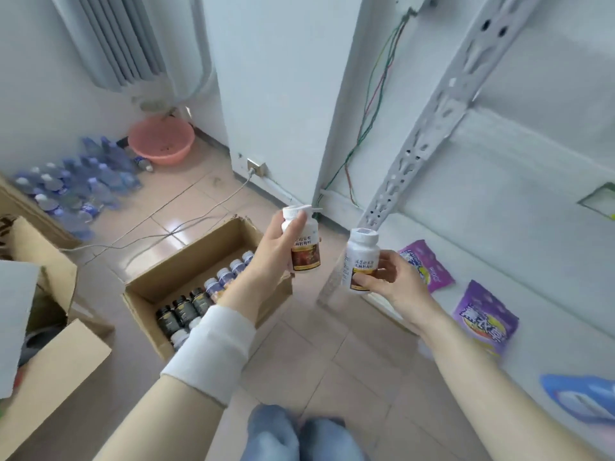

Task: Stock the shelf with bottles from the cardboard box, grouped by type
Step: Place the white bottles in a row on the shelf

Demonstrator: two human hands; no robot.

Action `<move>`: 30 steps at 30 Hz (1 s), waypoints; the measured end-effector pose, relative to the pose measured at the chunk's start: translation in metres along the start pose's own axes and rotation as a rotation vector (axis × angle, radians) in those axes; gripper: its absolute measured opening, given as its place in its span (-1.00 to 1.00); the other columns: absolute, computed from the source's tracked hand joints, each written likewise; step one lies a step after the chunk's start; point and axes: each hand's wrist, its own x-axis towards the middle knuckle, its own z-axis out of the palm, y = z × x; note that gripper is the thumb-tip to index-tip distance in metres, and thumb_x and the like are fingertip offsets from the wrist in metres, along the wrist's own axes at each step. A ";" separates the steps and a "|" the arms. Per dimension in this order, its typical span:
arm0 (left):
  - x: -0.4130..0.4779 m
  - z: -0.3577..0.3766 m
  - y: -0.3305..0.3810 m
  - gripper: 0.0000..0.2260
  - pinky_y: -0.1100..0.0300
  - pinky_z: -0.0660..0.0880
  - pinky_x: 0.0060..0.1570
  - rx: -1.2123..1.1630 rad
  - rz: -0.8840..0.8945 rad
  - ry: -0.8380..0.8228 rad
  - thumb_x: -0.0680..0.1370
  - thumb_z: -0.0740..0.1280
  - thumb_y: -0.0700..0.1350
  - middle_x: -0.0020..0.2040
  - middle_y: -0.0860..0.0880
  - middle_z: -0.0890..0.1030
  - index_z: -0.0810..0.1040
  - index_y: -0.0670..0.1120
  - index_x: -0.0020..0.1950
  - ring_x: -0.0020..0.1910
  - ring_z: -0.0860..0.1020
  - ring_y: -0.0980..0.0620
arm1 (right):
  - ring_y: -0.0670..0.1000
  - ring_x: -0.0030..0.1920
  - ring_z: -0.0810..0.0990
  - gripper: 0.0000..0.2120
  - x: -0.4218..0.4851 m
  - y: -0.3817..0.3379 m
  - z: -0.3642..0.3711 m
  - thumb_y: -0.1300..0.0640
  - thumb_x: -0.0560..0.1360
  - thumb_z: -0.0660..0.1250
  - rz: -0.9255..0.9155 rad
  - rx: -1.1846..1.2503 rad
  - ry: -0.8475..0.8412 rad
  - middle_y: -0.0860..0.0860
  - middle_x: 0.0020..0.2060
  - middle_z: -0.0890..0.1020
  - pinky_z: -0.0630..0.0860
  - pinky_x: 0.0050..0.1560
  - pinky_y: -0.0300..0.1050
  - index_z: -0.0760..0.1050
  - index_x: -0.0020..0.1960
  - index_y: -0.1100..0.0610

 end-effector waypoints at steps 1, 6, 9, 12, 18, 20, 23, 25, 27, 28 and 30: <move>-0.004 0.018 0.012 -0.75 0.04 0.57 0.00 0.023 0.038 -0.021 0.58 0.15 0.07 0.06 -0.06 0.59 0.40 0.02 0.21 0.01 0.59 0.00 | -0.15 -0.15 0.61 -0.66 -0.013 -0.007 -0.017 0.24 0.29 0.52 -0.020 0.013 0.028 -0.05 -0.15 0.64 0.52 -0.10 -0.30 0.47 -0.06 -0.02; -0.025 0.113 0.061 -0.75 0.13 0.59 -0.04 0.050 0.188 -0.169 0.59 0.14 0.00 0.09 -0.12 0.59 0.42 -0.06 0.21 0.02 0.60 -0.01 | -0.15 -0.16 0.61 -0.66 -0.073 -0.033 -0.105 0.25 0.29 0.51 -0.143 0.061 0.179 -0.09 -0.15 0.66 0.50 -0.15 -0.34 0.49 -0.04 -0.01; -0.034 0.173 0.081 -0.84 0.03 0.55 0.02 0.041 0.271 -0.240 0.57 0.18 -0.04 0.03 -0.11 0.62 0.47 -0.03 0.09 0.00 0.60 -0.03 | -0.16 -0.13 0.63 -0.67 -0.104 -0.043 -0.157 0.20 0.27 0.53 -0.208 0.038 0.243 -0.12 -0.15 0.67 0.52 -0.13 -0.34 0.51 -0.05 -0.03; -0.036 0.225 0.099 -0.87 0.22 0.58 -0.15 0.067 0.358 -0.317 0.55 0.20 -0.03 -0.06 -0.01 0.65 0.49 -0.02 0.02 -0.10 0.64 0.09 | -0.16 -0.11 0.64 -0.68 -0.130 -0.057 -0.206 0.17 0.26 0.53 -0.284 0.067 0.308 -0.14 -0.15 0.68 0.51 -0.18 -0.37 0.52 -0.06 -0.04; -0.012 0.293 0.149 -0.81 -0.13 0.50 0.14 0.196 0.439 -0.395 0.52 0.28 0.09 0.04 -0.21 0.59 0.49 0.02 0.03 0.07 0.58 -0.15 | -0.19 -0.10 0.62 -0.70 -0.136 -0.103 -0.281 0.17 0.31 0.49 -0.419 0.088 0.442 -0.11 -0.10 0.66 0.50 -0.13 -0.37 0.49 -0.02 -0.02; 0.006 0.311 0.169 -0.75 -0.15 0.50 0.08 0.243 0.494 -0.415 0.48 0.29 0.15 -0.03 -0.14 0.57 0.49 0.00 0.02 -0.01 0.58 -0.07 | -0.20 -0.10 0.62 -0.70 -0.124 -0.121 -0.300 0.17 0.33 0.48 -0.456 0.098 0.494 -0.12 -0.09 0.65 0.49 -0.13 -0.39 0.47 -0.02 -0.04; 0.043 0.337 0.195 -0.57 -0.21 0.48 0.15 0.337 0.521 -0.397 0.31 0.29 0.30 0.06 -0.19 0.57 0.50 0.04 0.00 0.06 0.57 -0.10 | -0.25 -0.17 0.62 -0.71 -0.097 -0.145 -0.324 0.14 0.34 0.49 -0.494 0.113 0.571 -0.13 -0.10 0.65 0.44 -0.23 -0.44 0.47 -0.04 -0.06; 0.075 0.354 0.207 -0.59 -0.21 0.47 0.18 0.377 0.513 -0.440 0.28 0.30 0.34 0.13 -0.16 0.56 0.50 0.16 0.02 0.13 0.56 -0.12 | -0.25 -0.17 0.61 -0.70 -0.072 -0.156 -0.337 0.14 0.33 0.49 -0.502 0.106 0.621 -0.15 -0.12 0.64 0.46 -0.17 -0.36 0.45 -0.05 -0.08; 0.111 0.371 0.212 -0.55 -0.18 0.46 0.20 0.413 0.486 -0.489 0.29 0.32 0.33 0.15 -0.14 0.56 0.51 0.14 0.09 0.15 0.55 -0.13 | -0.24 -0.15 0.61 -0.67 -0.044 -0.163 -0.349 0.13 0.34 0.50 -0.487 0.097 0.657 -0.16 -0.11 0.63 0.47 -0.13 -0.31 0.43 -0.02 -0.09; 0.129 0.380 0.211 -0.55 -0.12 0.48 0.19 0.410 0.470 -0.513 0.32 0.34 0.29 0.12 -0.14 0.55 0.51 0.09 0.11 0.13 0.56 -0.12 | -0.23 -0.14 0.61 -0.66 -0.030 -0.164 -0.353 0.13 0.34 0.50 -0.476 0.098 0.672 -0.16 -0.10 0.62 0.47 -0.13 -0.31 0.42 0.00 -0.09; 0.163 0.397 0.204 -0.65 0.20 0.53 0.00 0.418 0.468 -0.559 0.42 0.36 0.17 -0.04 -0.13 0.50 0.51 0.02 0.10 -0.05 0.58 0.04 | -0.26 -0.16 0.60 -0.64 -0.003 -0.162 -0.361 0.14 0.33 0.50 -0.452 0.092 0.686 -0.16 -0.11 0.62 0.47 -0.18 -0.35 0.41 0.00 -0.10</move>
